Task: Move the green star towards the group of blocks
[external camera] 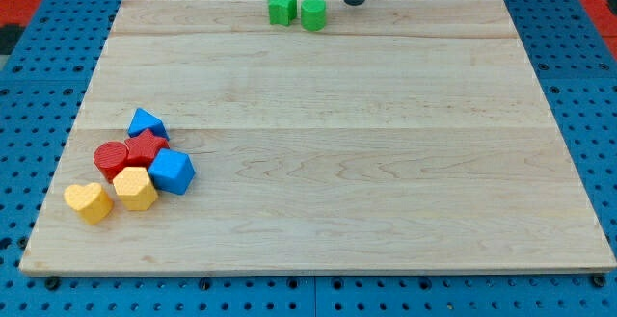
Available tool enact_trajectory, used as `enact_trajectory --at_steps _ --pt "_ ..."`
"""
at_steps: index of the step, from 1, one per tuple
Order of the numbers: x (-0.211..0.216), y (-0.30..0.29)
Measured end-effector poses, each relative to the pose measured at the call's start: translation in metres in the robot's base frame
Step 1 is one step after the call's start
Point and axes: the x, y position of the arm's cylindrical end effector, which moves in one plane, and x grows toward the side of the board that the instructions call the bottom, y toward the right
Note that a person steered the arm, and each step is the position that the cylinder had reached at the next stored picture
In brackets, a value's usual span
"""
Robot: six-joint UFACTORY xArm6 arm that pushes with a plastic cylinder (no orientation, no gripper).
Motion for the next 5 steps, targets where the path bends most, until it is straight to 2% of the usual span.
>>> enact_trajectory --at_steps 1,2,3,4,5 --pt "0.000 -0.032" --pt "0.001 -0.095" --pt "0.021 -0.132" --pt "0.074 -0.145" --pt "0.116 -0.181"
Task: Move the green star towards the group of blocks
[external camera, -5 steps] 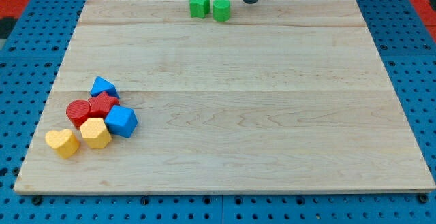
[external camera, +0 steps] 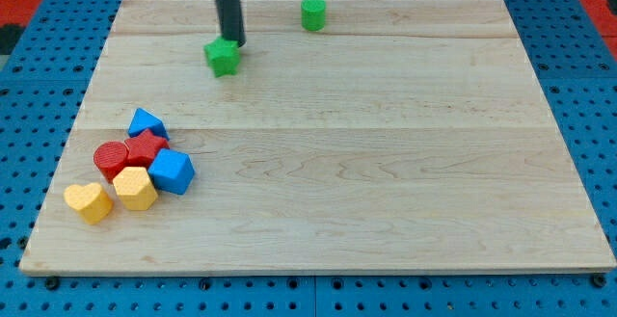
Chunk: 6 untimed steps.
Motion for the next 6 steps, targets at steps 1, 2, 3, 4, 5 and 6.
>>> enact_trajectory --at_steps 1,2,3,4,5,6 --pt "0.048 -0.021" --pt "0.037 -0.034" --pt "0.067 -0.060" --pt "0.110 -0.072" --pt "0.090 -0.060" --pt "0.041 0.002"
